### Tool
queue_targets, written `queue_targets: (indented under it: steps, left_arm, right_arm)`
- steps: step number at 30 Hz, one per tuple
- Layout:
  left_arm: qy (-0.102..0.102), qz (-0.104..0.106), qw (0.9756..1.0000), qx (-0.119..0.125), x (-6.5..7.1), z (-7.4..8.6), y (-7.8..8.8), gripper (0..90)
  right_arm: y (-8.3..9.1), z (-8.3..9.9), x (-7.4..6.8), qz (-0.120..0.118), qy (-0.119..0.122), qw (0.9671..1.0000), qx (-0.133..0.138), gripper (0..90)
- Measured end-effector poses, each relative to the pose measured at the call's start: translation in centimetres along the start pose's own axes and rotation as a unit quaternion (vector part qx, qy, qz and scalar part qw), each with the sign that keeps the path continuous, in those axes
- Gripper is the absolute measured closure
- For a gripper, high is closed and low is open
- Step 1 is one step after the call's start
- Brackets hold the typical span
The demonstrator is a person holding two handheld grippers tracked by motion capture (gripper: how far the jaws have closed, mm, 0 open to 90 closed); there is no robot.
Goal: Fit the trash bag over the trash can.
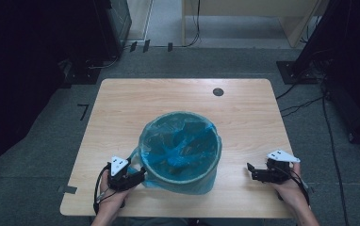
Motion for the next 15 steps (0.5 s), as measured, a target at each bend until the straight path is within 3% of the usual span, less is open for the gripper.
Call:
queue_targets:
  steps: [4,6,15]
  left_arm:
    - [0.001,0.002,1.0000,-0.001,-0.05,0.08,-0.11,26.7]
    - [0.001,0.002,1.0000,0.001,0.01,0.08,-0.12,26.6]
    - [-0.001,0.000,1.0000,0.003,-0.01,0.16,-0.13,24.3]
  right_arm:
    - [-0.12,0.24,0.28,0.027,-0.010,0.9993,-0.025,5.0]
    - [-0.08,0.27,0.37,0.032,-0.018,0.9990,-0.025,5.6]
    - [-0.09,0.29,0.37,0.033,-0.019,0.9990,-0.026,5.5]
Point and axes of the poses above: each handheld gripper's, and its own axes: y roughly backward along the jaws, z roughly out of its underside, x roughly to its right, the point moved 2 cm from there along -y, roughly forward along the jaws, and after that the axes turned 6 degrees about z, right-handed, at the moved point
